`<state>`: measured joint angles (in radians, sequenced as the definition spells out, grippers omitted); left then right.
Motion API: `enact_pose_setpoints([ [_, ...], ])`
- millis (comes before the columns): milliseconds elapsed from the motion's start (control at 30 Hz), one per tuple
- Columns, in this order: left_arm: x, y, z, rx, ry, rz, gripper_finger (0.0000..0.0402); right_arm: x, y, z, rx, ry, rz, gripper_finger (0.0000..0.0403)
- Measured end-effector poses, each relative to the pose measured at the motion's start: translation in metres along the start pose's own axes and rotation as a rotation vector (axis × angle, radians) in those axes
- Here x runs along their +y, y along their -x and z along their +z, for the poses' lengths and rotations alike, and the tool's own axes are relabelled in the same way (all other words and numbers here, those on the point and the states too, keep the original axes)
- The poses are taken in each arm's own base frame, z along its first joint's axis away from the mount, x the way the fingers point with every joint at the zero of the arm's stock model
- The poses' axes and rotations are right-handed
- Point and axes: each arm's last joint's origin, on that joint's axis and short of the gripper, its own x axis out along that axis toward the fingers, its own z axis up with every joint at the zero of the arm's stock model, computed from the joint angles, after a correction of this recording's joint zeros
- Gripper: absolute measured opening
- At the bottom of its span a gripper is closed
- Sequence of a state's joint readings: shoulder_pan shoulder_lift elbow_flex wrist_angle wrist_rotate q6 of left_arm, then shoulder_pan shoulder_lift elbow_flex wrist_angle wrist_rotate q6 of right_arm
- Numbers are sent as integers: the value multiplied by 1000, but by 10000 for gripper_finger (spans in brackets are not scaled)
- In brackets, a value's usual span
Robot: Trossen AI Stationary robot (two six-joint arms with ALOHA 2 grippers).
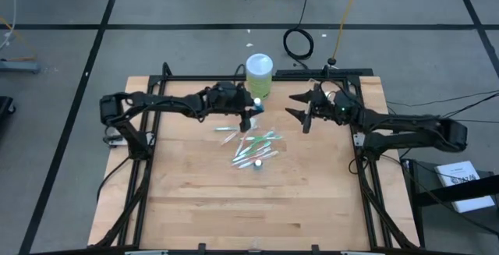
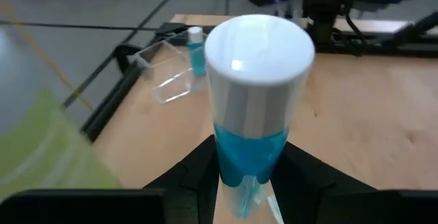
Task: Pick & Place toothbrushing station
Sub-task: Put the blue mouthwash bottle into the transparent organizer
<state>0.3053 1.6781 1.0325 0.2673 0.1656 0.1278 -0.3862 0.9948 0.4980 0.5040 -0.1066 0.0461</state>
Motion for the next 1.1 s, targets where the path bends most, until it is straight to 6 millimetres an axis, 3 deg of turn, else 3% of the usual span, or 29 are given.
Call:
enact_pose_setpoints([
  [267, -1, -24, 6, 4, -78, -32, 122, 13, -5, -5, 21, 28, 65, 247],
  [767, -27, -26, 13, -15, -110, -94, 122, 28, -18, -5, -71, 44, 133, 247],
  [1100, -31, -27, 13, -18, -102, -102, 122, 29, -27, -9, -108, 30, 141, 247],
])
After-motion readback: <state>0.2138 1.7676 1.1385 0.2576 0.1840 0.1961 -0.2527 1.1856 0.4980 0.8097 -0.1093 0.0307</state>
